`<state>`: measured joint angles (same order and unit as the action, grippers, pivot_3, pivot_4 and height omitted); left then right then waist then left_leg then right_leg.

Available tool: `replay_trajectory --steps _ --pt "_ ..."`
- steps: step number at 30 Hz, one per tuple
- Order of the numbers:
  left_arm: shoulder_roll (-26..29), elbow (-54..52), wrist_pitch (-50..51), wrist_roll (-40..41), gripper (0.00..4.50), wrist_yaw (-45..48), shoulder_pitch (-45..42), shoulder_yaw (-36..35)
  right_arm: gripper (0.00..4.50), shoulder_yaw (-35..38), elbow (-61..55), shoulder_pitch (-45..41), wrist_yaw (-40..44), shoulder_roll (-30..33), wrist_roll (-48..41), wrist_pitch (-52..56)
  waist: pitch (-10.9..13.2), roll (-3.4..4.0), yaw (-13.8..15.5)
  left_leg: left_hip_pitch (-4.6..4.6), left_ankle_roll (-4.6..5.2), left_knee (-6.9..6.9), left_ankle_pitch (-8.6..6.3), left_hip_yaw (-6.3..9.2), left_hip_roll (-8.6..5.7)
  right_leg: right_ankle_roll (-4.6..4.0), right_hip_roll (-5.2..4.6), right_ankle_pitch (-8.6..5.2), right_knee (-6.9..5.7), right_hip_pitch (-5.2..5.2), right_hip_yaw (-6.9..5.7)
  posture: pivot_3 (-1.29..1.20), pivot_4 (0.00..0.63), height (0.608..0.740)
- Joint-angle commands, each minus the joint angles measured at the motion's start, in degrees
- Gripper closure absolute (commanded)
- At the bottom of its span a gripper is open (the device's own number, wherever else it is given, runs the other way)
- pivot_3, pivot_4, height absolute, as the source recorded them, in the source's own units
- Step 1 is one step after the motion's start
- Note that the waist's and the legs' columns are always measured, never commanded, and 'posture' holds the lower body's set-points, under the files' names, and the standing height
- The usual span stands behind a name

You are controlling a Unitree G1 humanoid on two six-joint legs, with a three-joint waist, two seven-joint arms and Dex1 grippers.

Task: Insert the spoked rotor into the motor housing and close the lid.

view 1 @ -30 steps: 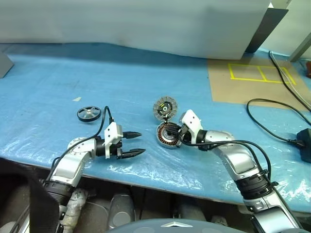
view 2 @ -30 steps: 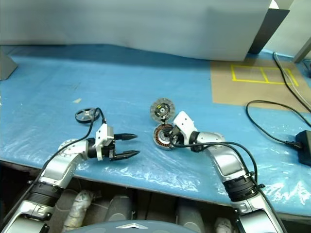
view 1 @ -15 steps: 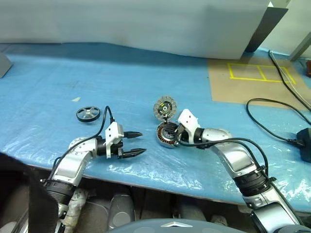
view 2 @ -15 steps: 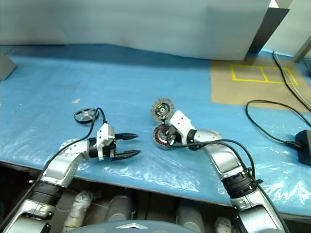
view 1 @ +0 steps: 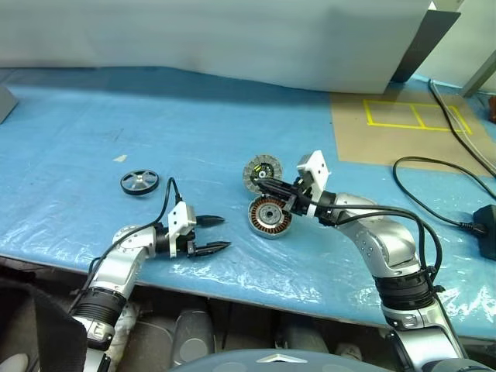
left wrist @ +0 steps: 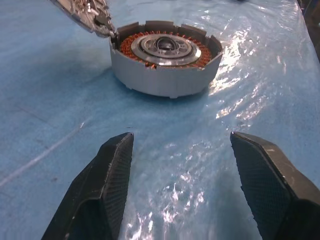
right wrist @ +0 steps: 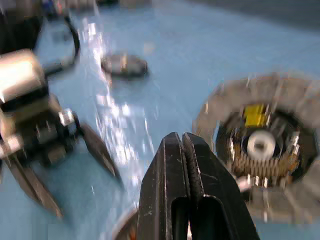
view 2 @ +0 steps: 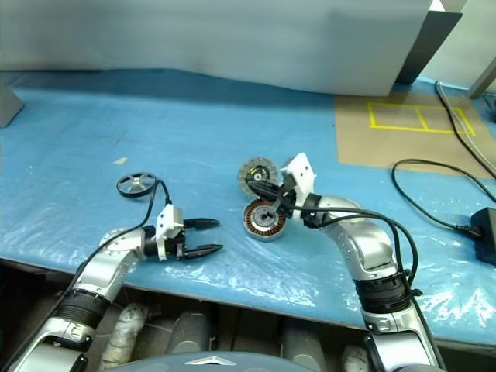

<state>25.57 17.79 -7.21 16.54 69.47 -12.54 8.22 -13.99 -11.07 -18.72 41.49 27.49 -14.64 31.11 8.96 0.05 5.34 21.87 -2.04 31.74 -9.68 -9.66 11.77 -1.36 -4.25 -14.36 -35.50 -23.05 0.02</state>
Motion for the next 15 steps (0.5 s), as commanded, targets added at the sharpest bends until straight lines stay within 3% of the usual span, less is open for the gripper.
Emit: replay_trajectory --steps 1,5,7,15 --pt "-0.2 1.1 -3.0 -0.1 1.22 1.1 -0.3 -0.5 4.47 -6.8 6.9 2.5 -0.9 3.1 10.1 -6.4 0.0 0.04 0.0 0.01 0.00 0.00 0.00 0.00 0.00 -0.02 -0.02 -0.01 0.02 0.00 -0.02 0.00 0.150 0.740" --pt "-0.2 2.9 -4.4 0.0 1.22 1.5 -0.6 -0.9 4.47 -3.6 4.2 3.6 0.3 2.3 6.5 -5.9 -0.2 -0.17 0.2 -0.44 0.03 -0.08 -0.02 -0.05 0.04 -0.03 -0.08 -0.07 0.05 0.43 0.06 0.00 0.150 0.740" --pt "-0.1 3.5 -4.9 -0.1 1.22 1.7 -0.6 -0.9 4.47 0.0 0.8 3.0 1.4 0.0 0.5 -3.4 -0.1 -0.21 0.2 -0.49 0.11 -0.09 -0.07 -0.05 0.03 -0.02 -0.16 -0.07 0.07 0.49 0.10 0.00 0.150 0.740" --pt "-0.3 3.6 -5.2 0.0 1.22 2.2 -0.6 -0.7 4.47 9.3 -3.3 -0.6 0.3 -5.5 -10.9 3.5 -0.1 -0.22 0.1 -0.22 0.04 -0.12 -0.02 -0.07 0.04 -0.06 -0.05 -0.05 -0.02 0.10 0.09 0.00 0.150 0.740"
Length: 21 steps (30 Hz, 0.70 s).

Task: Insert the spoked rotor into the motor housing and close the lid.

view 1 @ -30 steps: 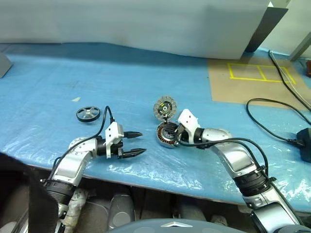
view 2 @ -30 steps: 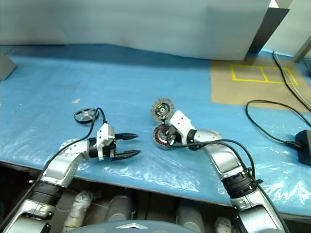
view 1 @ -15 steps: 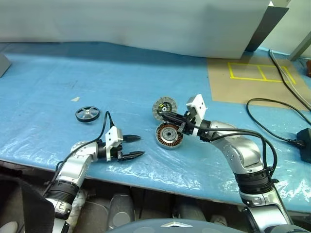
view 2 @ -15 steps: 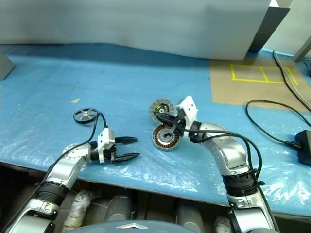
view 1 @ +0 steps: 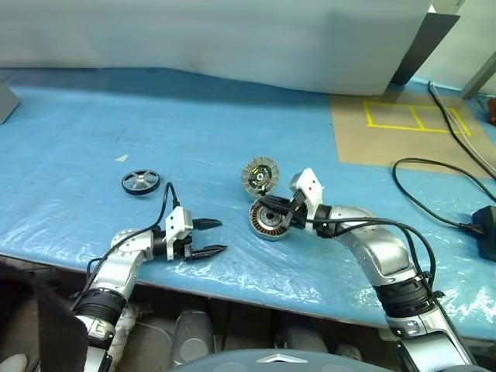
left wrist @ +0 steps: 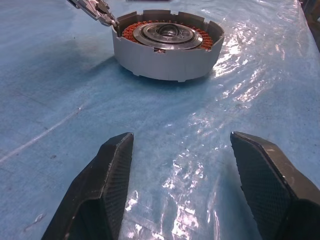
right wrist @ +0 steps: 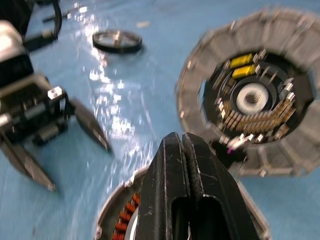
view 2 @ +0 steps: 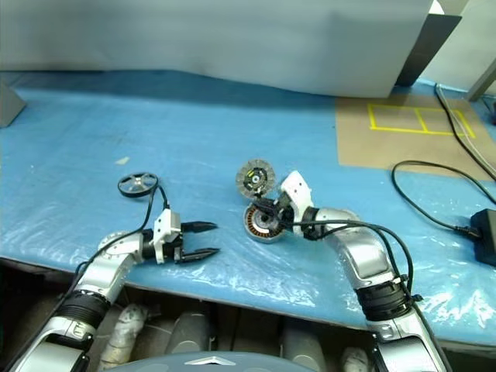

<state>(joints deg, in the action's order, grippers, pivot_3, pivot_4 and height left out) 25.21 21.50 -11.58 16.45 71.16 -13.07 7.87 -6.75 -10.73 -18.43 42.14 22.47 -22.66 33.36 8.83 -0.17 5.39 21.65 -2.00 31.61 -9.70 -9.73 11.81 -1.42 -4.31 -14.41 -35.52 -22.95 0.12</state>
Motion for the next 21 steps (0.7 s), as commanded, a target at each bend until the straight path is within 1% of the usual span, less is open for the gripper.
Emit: replay_trajectory --steps 1,4,6,7,8,11,15,18,19,21 --pt "0.0 0.1 -0.9 0.0 1.22 0.5 -0.2 -0.4 4.47 1.1 -4.0 -0.7 -0.1 0.2 -1.8 0.9 0.0 0.00 0.0 0.02 -0.01 0.00 0.01 0.00 0.00 0.00 0.00 0.00 0.01 -0.01 -0.01 0.00 0.150 0.740" --pt "-0.2 0.9 -1.2 -0.2 1.22 0.6 -0.6 -0.4 4.47 -5.4 -3.0 1.3 1.0 4.3 5.4 -1.4 0.0 0.00 0.1 0.02 -0.02 -0.02 0.01 0.00 0.00 0.00 0.00 0.00 0.04 0.00 -0.02 0.00 0.150 0.740" --pt "-0.4 0.9 -1.2 -0.2 1.22 0.6 -0.7 -0.4 4.47 -12.2 1.7 2.7 0.1 9.1 15.3 -6.3 0.0 0.00 0.1 0.02 -0.03 -0.02 0.01 0.00 0.00 0.01 -0.01 0.00 0.06 0.02 -0.04 0.00 0.150 0.740" --pt "-0.4 0.7 -1.1 -0.2 1.22 0.5 -0.7 -0.4 4.47 -13.5 3.6 3.3 -0.1 10.3 17.5 -7.8 0.0 0.01 0.1 0.02 -0.04 -0.03 0.02 0.00 0.00 0.01 -0.02 0.00 0.08 0.04 -0.04 0.00 0.150 0.740" --pt "-0.4 0.3 -0.8 -0.1 1.22 0.5 -0.6 -0.3 4.47 -13.5 4.3 4.0 0.2 10.9 17.7 -8.6 0.0 0.01 0.0 0.01 -0.04 -0.03 0.02 -0.01 -0.01 0.02 -0.03 0.00 0.09 0.03 -0.01 0.00 0.150 0.740" --pt "-0.3 -0.3 -0.2 -0.1 1.22 0.3 -0.7 -0.3 4.47 -11.6 2.7 4.9 1.6 11.3 15.5 -8.7 -0.1 -0.05 0.2 -0.34 -0.01 -0.08 0.00 -0.02 0.00 0.04 -0.03 -0.02 0.11 0.37 0.01 0.00 0.150 0.740" --pt "-0.3 -1.2 0.3 -0.2 1.22 0.1 -0.5 -0.2 4.47 -6.8 0.3 3.1 1.5 7.6 9.4 -6.6 0.0 -0.09 0.3 -0.44 0.12 -0.20 -0.07 -0.04 -0.02 0.06 -0.14 -0.03 0.38 0.60 0.01 0.00 0.150 0.740" --pt "-0.2 -2.1 1.0 -0.1 1.22 0.0 -0.6 -0.1 4.47 0.6 -2.4 0.2 0.9 2.0 -1.1 -1.4 0.0 -0.09 0.0 -0.32 0.08 -0.30 -0.05 -0.06 0.00 0.04 -0.09 -0.01 0.42 0.43 -0.01 0.00 0.150 0.740" --pt "-0.2 -2.3 1.3 0.0 1.22 0.0 -0.7 -0.1 4.47 2.3 -3.2 -0.5 0.8 0.9 -3.5 0.1 0.0 -0.08 -0.1 -0.18 0.05 -0.31 -0.02 -0.06 0.00 0.03 -0.04 0.00 0.39 0.26 -0.01 0.00 0.150 0.740" --pt "-0.1 -2.6 1.7 0.0 1.22 0.0 -0.7 -0.1 4.47 3.4 -4.9 -1.2 1.0 0.3 -5.6 2.0 0.0 -0.09 -0.1 0.08 -0.01 -0.27 0.02 -0.09 -0.01 0.10 0.02 0.06 0.22 -0.08 -0.01 0.00 0.150 0.740"
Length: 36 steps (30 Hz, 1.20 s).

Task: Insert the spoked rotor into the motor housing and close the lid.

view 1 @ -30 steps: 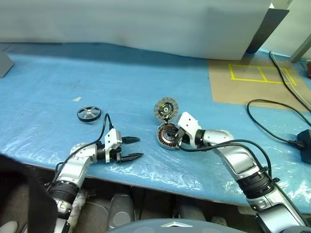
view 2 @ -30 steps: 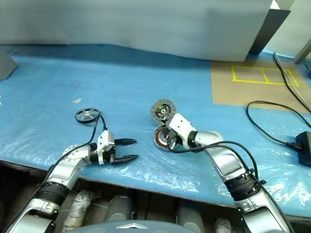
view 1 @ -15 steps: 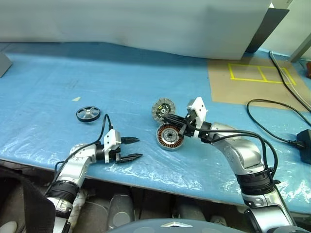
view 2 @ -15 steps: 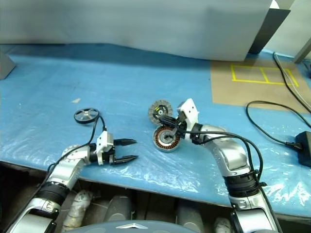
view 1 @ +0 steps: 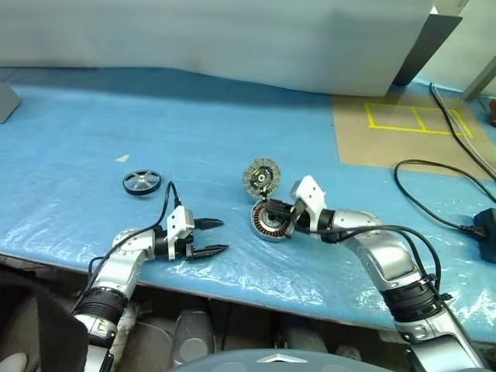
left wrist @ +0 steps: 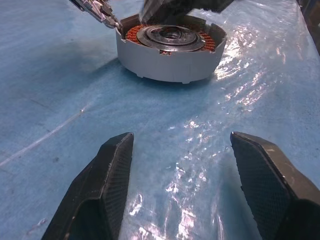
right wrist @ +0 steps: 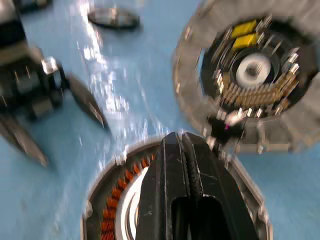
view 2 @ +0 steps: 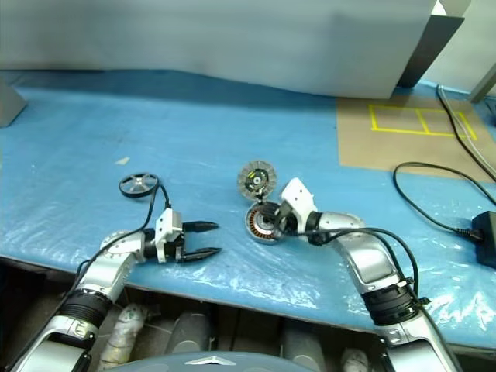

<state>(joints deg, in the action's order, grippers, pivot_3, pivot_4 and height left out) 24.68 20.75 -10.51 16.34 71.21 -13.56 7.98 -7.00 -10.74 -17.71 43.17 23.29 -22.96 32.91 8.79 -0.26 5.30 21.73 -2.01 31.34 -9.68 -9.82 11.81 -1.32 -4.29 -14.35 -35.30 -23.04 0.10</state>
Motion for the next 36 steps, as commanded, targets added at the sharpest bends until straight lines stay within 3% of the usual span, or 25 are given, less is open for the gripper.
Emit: replay_trajectory --steps 1,5,7,10,13,20,23,26,28,33,36 --pt "0.5 -2.1 0.8 0.1 1.22 -0.1 -0.2 -0.2 4.47 3.3 -5.6 -1.9 0.2 -0.3 -5.4 3.1 0.0 0.00 0.0 0.05 -0.01 0.02 0.01 0.00 -0.01 0.12 0.02 0.08 -0.07 -0.06 -0.03 0.00 0.150 0.740" --pt "0.7 -5.4 2.9 0.5 1.22 -0.6 0.9 -0.1 4.47 -11.9 0.0 0.8 1.3 10.3 13.6 -3.2 0.0 -0.02 0.3 0.04 -0.04 -0.03 0.00 0.01 -0.01 0.12 0.01 0.08 -0.08 0.02 -0.16 0.00 0.150 0.740" --pt "0.9 -6.4 3.7 0.6 1.22 -0.8 1.1 -0.2 4.47 -15.7 2.8 2.1 2.0 13.7 18.4 -7.4 0.0 0.04 0.2 0.06 -0.04 -0.04 0.00 0.01 -0.01 0.13 -0.01 0.08 0.05 0.08 -0.17 0.00 0.150 0.740" --pt "1.2 -9.4 6.1 1.0 1.22 -1.5 1.2 -0.3 4.47 -11.8 1.6 4.0 3.6 13.8 14.1 -6.9 -0.1 -0.03 0.3 -0.21 -0.04 -0.06 -0.01 0.00 0.00 0.00 -0.02 -0.02 0.17 0.32 -0.09 0.00 0.150 0.740" --pt "1.2 -11.7 8.3 1.2 1.22 -2.2 1.2 -0.2 4.47 -5.0 -1.5 2.2 3.2 10.1 6.3 -3.5 -0.1 -0.05 0.3 -0.43 0.11 -0.07 -0.09 0.01 0.02 -0.04 -0.13 -0.07 0.39 0.69 -0.07 0.00 0.150 0.740" --pt "0.5 -16.8 13.2 1.3 1.22 -4.4 0.9 1.1 4.47 4.1 -5.9 -1.7 2.2 4.2 -5.9 4.8 0.0 -0.06 -0.1 -0.17 0.01 -0.05 -0.01 -0.02 0.02 -0.04 0.02 0.01 0.23 0.27 -0.02 0.00 0.150 0.740" --pt "0.4 -19.0 15.2 1.4 1.22 -5.2 1.0 1.5 4.47 0.7 -8.4 0.2 4.1 6.6 -4.6 5.9 0.0 -0.06 0.0 -0.06 -0.01 -0.05 0.00 -0.02 0.00 0.03 0.04 0.06 0.19 0.19 -0.09 0.00 0.150 0.740" --pt "0.3 -20.9 17.1 1.6 1.22 -6.1 0.9 1.7 4.47 -12.5 -5.5 3.2 5.1 14.4 10.4 -0.2 0.0 -0.06 0.3 -0.01 -0.03 -0.09 0.00 -0.02 0.00 0.16 0.03 0.14 0.25 0.21 -0.16 0.00 0.150 0.740" --pt "0.2 -22.3 18.4 1.6 1.22 -6.7 0.6 1.8 4.47 -17.1 -0.3 4.7 4.2 17.0 17.4 -5.8 -0.1 0.00 0.1 0.03 -0.04 -0.11 -0.01 -0.01 0.01 0.16 0.03 0.13 0.37 0.25 -0.20 0.00 0.150 0.740" --pt "0.2 -25.7 21.8 2.3 1.22 -8.2 0.3 1.9 4.47 -9.6 -2.8 4.2 4.7 13.9 10.1 -4.2 -0.1 -0.02 0.2 -0.68 0.11 -0.11 -0.10 -0.01 0.02 0.00 -0.07 -0.03 0.46 0.87 -0.06 0.00 0.150 0.740" --pt "0.4 -26.7 22.8 2.5 1.22 -8.7 0.2 2.2 4.47 -3.9 -5.4 2.2 4.6 10.3 2.4 0.0 -0.1 -0.04 0.1 -0.63 0.15 -0.06 -0.10 -0.02 0.00 0.02 -0.13 0.00 0.45 0.85 0.03 0.00 0.150 0.740"
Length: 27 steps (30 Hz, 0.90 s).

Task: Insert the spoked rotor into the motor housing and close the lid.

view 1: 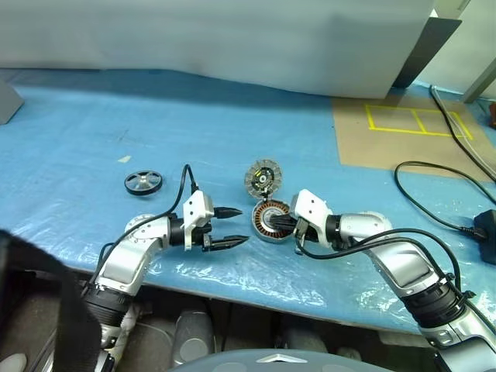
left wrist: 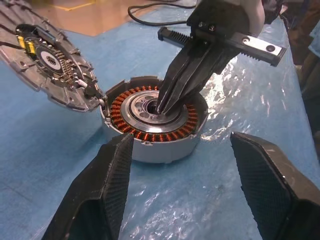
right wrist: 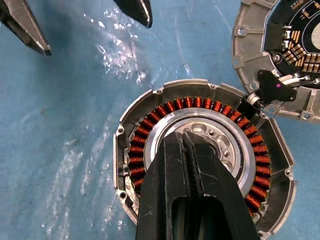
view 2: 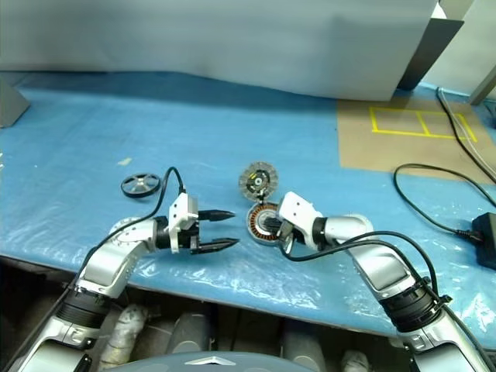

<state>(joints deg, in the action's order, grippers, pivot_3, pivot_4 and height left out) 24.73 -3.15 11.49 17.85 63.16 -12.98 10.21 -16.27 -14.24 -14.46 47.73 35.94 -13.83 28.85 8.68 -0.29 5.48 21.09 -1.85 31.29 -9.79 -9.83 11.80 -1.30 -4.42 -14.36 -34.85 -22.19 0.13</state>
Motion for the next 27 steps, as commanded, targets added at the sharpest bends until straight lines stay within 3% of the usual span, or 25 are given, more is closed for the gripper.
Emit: replay_trajectory --steps 1,4,9,16,21,27 --pt "0.3 -3.2 1.4 1.1 1.22 -0.9 -0.6 0.0 4.47 7.7 -2.7 -2.1 -0.2 -3.7 -9.7 6.0 0.0 -0.01 -0.1 0.05 -0.01 0.01 0.01 0.00 0.01 -0.01 0.01 0.01 -0.01 -0.06 0.00 0.00 0.150 0.740" --pt "0.3 -4.5 3.0 1.5 1.22 -1.4 -1.1 0.1 4.47 10.6 -4.0 -3.7 -0.4 -5.5 -13.5 8.9 0.0 0.01 -0.3 0.29 -0.12 0.00 0.08 -0.01 0.02 -0.04 0.13 0.03 -0.09 -0.35 -0.02 0.00 0.150 0.740" --pt "0.8 -6.5 4.9 2.2 1.22 -2.1 -1.1 0.1 4.47 8.6 -3.9 -3.2 -1.0 -5.4 -11.5 9.1 0.0 0.01 -0.2 0.58 -0.17 -0.03 0.11 -0.01 0.00 0.10 0.20 0.12 -0.16 -0.62 -0.14 0.00 0.150 0.740" --pt "1.1 -9.0 7.4 2.9 1.22 -3.3 -1.1 0.0 4.47 -4.3 4.0 0.6 -1.9 1.3 6.2 -0.7 0.0 0.04 -0.2 0.68 -0.19 0.00 0.10 -0.01 -0.01 0.12 0.18 0.13 -0.12 -0.71 -0.12 0.00 0.150 0.740" --pt "1.4 -9.3 8.5 3.5 1.22 -3.6 -1.9 0.1 4.47 0.8 1.9 0.1 -1.2 0.1 1.5 0.1 0.0 0.04 0.1 0.00 -0.08 -0.01 0.04 -0.01 0.01 -0.02 0.03 -0.02 0.00 0.03 -0.05 0.00 0.150 0.740" --pt "1.5 -9.5 9.8 4.0 1.22 -3.5 -3.7 0.2 4.47 12.2 -1.9 -4.7 -2.6 -8.5 -13.9 8.5 0.0 0.04 -0.4 0.22 -0.11 0.02 0.08 -0.01 0.00 -0.03 0.14 0.04 -0.08 -0.25 -0.02 0.00 0.150 0.740"
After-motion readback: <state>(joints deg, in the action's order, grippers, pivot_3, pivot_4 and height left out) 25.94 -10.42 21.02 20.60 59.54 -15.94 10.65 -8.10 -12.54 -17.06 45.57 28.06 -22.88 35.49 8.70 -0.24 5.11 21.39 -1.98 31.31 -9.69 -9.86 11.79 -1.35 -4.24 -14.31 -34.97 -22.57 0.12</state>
